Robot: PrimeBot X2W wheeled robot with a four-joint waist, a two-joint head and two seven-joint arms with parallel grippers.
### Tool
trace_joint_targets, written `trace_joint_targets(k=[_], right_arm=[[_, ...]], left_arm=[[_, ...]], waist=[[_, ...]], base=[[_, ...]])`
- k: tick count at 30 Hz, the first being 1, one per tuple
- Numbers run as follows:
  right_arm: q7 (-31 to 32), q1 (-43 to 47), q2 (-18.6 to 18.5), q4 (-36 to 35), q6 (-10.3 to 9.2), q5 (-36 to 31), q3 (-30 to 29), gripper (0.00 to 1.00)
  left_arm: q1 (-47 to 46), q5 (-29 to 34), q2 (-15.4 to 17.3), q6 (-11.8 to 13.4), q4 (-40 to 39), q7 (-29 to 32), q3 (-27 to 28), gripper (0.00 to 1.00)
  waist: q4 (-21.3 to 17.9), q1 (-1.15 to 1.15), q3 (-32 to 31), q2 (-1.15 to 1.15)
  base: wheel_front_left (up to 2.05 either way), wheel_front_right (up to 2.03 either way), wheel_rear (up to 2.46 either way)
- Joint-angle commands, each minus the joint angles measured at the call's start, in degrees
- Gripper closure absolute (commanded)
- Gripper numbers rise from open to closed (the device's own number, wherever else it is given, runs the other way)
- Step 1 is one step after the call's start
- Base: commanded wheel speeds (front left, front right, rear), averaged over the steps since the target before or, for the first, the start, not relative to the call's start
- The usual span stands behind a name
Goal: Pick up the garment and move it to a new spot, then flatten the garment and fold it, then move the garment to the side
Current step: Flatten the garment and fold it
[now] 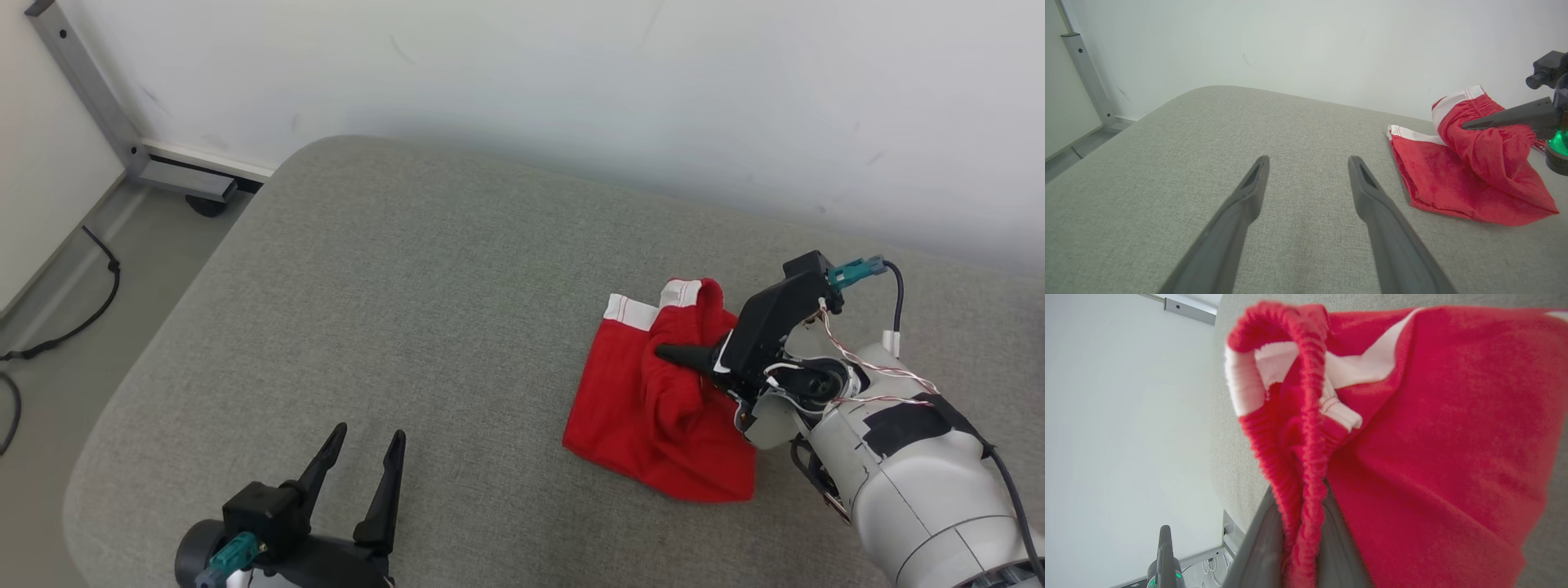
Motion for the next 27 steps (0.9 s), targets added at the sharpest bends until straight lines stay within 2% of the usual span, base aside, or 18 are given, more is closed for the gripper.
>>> trace_joint_targets(k=[1, 6, 7, 9, 21, 27], right_arm=[[-0.90, -0.01, -0.11, 0.73, -0.01, 1.40, 0.84, 1.00], [-1.98, -0.37, -0.12, 1.66, -0.01, 3.00, 2.89, 1.00], [-2.76, -0.64, -0.12, 1.82, -0.01, 3.14, 3.38, 0.91], [-3.64, -0.93, -0.13, 2.12, -0.01, 3.67, 4.37, 0.00], [-8.07, -0.60, -0.40, -1.65, -0.01, 6.00, 6.89, 0.00], [-15.96, 3.67, -5.91, -9.58, -0.01, 1.42, 9.54, 0.00]], left_arm=[[-1.04, 0.10, -0.07, -0.27, 0.30, -0.46, -0.09, 0.00], [-1.40, 0.13, 0.08, -0.23, 0.58, -0.48, -0.07, 0.00], [-1.43, 0.13, 0.20, -0.21, 0.62, -0.53, -0.01, 0.00], [-1.46, 0.08, 0.42, -0.09, 0.68, -0.60, 0.16, 0.00], [-0.90, -0.03, 1.68, 0.50, -0.12, -0.82, 0.76, 0.00], [-0.22, 0.45, 2.49, 1.49, -1.52, -0.80, 1.22, 0.00]], waist=[[0.53, 0.00, 0.11, 0.00], [0.62, 0.00, 0.29, 0.00], [0.54, 0.00, 0.33, 0.00], [0.29, 0.00, 0.35, 0.00], [-3.19, 0.00, -0.03, 0.00], [-4.87, 0.00, -0.13, 0.00]], base=[[0.00, 0.00, 0.00], [0.00, 0.00, 0.00], [0.00, 0.00, 0.00], [0.00, 0.00, 0.00], [0.00, 0.00, 0.00], [0.00, 0.00, 0.00]])
